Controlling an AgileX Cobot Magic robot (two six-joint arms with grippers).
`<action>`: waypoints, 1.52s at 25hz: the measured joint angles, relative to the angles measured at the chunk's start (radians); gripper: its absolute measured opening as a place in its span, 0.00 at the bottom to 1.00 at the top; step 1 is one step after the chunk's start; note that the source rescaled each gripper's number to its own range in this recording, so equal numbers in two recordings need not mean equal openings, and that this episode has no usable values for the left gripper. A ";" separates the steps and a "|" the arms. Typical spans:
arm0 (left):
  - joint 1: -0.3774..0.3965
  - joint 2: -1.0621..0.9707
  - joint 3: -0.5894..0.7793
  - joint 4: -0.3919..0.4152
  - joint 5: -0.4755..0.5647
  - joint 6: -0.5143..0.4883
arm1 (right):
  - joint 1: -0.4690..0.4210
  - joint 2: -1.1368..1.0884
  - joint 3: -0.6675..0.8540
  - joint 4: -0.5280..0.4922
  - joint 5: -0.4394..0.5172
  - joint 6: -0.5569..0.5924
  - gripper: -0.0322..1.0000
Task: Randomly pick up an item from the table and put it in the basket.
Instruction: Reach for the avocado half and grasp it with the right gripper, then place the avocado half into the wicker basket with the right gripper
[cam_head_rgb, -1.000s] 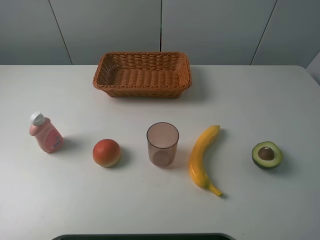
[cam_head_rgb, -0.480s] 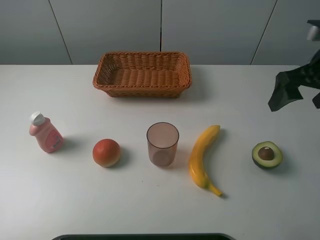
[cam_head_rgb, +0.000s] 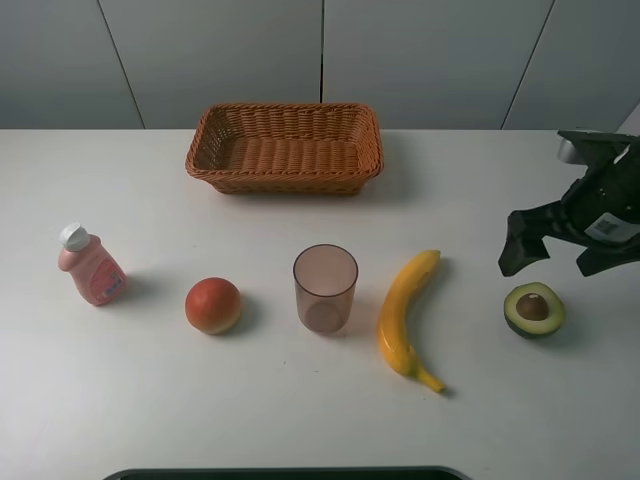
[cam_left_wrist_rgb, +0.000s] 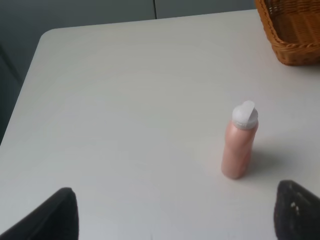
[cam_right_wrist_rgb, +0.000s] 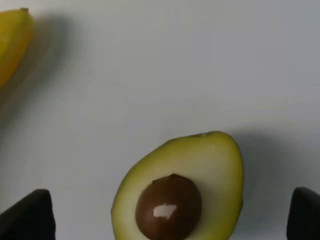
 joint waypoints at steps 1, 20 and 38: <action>0.000 0.000 0.000 0.000 0.000 0.000 | 0.000 0.005 0.011 0.000 -0.012 0.003 1.00; 0.000 0.000 0.000 0.000 0.000 0.000 | 0.000 0.213 0.045 0.049 -0.095 0.044 1.00; 0.000 0.000 0.000 0.000 0.000 0.000 | 0.002 0.180 -0.062 0.049 -0.034 0.071 0.04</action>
